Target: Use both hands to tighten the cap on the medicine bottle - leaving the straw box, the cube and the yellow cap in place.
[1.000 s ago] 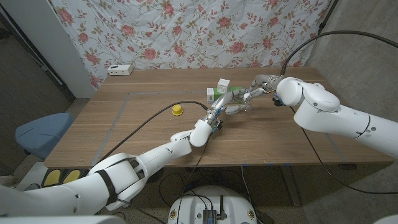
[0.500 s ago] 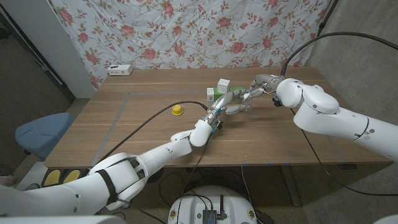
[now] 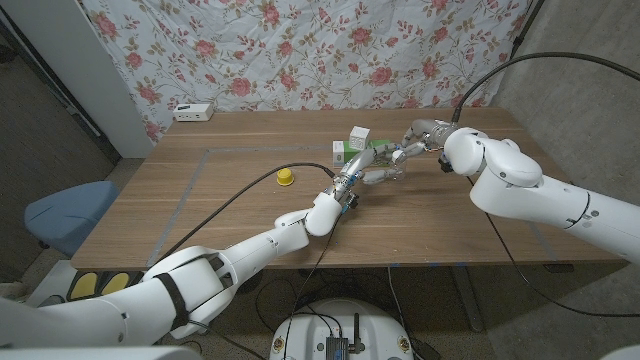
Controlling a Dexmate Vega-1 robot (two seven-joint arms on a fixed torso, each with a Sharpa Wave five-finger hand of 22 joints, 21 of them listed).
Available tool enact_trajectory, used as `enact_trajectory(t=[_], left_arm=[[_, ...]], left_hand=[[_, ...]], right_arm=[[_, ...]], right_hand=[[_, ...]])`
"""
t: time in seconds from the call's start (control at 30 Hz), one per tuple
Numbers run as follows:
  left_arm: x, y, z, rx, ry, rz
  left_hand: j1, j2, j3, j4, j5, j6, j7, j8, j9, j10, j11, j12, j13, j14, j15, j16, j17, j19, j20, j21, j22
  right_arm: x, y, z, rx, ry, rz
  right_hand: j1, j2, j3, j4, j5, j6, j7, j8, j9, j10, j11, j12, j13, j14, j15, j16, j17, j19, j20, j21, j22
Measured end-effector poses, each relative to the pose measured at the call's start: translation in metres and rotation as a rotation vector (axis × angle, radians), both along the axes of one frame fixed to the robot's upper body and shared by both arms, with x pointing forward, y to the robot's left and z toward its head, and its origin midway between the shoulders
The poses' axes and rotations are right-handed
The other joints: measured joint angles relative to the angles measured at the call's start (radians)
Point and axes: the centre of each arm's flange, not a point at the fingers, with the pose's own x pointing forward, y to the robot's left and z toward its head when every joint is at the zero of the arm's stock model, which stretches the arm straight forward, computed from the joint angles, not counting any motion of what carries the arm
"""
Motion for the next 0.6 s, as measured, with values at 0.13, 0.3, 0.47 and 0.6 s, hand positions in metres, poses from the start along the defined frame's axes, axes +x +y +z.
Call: enact_trajectory(t=[0.13, 0.3, 0.47, 0.6], left_arm=[[-0.0005, -0.0002, -0.0001, 0.0, 0.0, -0.001], [-0.0012, -0.0003, -0.0002, -0.001, 0.0, -0.003], [-0.0014, -0.0003, -0.0001, -0.002, -0.001, -0.003], [-0.0013, -0.0002, -0.0001, -0.002, -0.001, -0.003]], left_hand=[[0.0, 0.0, 0.0, 0.0, 0.0, 0.0, 0.0, 0.0, 0.0, 0.0, 0.0, 0.0, 0.0, 0.0, 0.0, 0.0, -0.002, 0.0, 0.0, 0.0, 0.0], [0.0, 0.0, 0.0, 0.0, 0.0, 0.0, 0.0, 0.0, 0.0, 0.0, 0.0, -0.001, 0.0, 0.0, 0.0, 0.0, -0.002, 0.0, 0.0, 0.0, 0.0], [-0.004, -0.004, 0.0, 0.0, -0.001, 0.0, 0.0, 0.0, 0.0, 0.0, 0.0, 0.001, 0.0, 0.0, 0.0, 0.0, -0.001, 0.0, 0.0, 0.0, 0.0], [-0.003, -0.003, 0.0, 0.0, -0.001, 0.0, 0.0, 0.0, 0.0, 0.0, 0.0, 0.001, 0.0, 0.0, 0.0, 0.0, 0.0, 0.0, 0.0, 0.0, 0.0]], right_arm=[[0.0001, -0.0008, -0.0003, 0.001, 0.0, -0.011], [0.0002, -0.0031, -0.0005, 0.005, 0.003, -0.022], [0.0012, -0.0013, -0.0021, 0.008, 0.008, -0.022], [0.0015, -0.0018, -0.0029, 0.013, 0.012, -0.024]], right_hand=[[-0.012, -0.01, -0.004, 0.004, 0.0, 0.01, -0.01, 0.002, -0.001, 0.005, -0.005, 0.0, 0.0, 0.002, -0.002, 0.008, 0.0, 0.005, 0.005, 0.0, 0.0], [-0.035, -0.005, -0.01, 0.017, 0.0, 0.021, -0.007, 0.006, -0.001, 0.006, -0.007, 0.0, 0.0, 0.007, 0.004, 0.008, 0.0, 0.005, 0.005, 0.0, 0.0], [-0.062, -0.002, -0.018, 0.027, -0.001, 0.039, 0.0, 0.01, -0.003, 0.019, -0.005, 0.006, -0.002, 0.014, 0.004, 0.008, 0.005, 0.01, 0.01, 0.0, 0.0], [-0.078, 0.003, -0.021, 0.034, -0.001, 0.05, 0.011, 0.015, -0.003, 0.034, -0.012, 0.008, -0.002, 0.021, 0.004, 0.015, 0.005, 0.012, 0.012, 0.0, 0.0]])
